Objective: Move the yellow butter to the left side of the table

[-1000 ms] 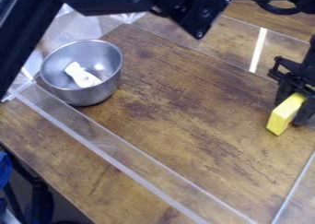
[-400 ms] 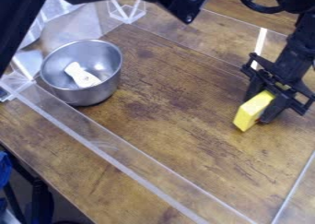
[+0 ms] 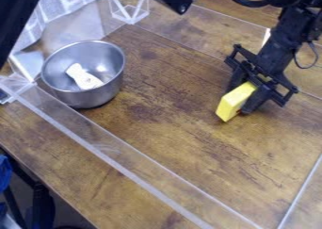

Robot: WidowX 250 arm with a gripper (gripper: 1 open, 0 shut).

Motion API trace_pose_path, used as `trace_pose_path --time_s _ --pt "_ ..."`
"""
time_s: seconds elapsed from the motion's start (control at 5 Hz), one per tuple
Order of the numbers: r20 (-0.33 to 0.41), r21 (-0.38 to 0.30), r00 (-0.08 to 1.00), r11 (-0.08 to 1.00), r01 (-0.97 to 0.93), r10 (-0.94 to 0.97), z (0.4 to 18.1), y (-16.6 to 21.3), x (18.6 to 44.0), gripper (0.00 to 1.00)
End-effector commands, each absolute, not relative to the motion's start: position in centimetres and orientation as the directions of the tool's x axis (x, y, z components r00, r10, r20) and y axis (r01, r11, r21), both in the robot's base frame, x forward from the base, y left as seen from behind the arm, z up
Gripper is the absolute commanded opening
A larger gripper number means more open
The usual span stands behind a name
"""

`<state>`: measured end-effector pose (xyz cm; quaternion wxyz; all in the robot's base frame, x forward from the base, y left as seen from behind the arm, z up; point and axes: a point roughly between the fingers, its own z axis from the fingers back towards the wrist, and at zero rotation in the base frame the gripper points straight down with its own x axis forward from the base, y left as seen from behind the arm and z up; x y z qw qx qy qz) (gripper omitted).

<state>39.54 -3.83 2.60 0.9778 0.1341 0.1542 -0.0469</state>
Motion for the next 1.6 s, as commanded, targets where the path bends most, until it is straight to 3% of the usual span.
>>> trace_pose_path --time_s 0.0,0.6,1.4 --pt "-0.235 0.255 0.972 0.964 0.077 -0.015 5.9 -1.8 40.6 0.00" --pt "-0.233 0.259 0.973 0.964 0.060 0.002 5.6 0.2 41.2 0.00" --pt "-0.246 0.244 0.969 0.969 0.038 0.024 3.2 3.6 41.7 0.00"
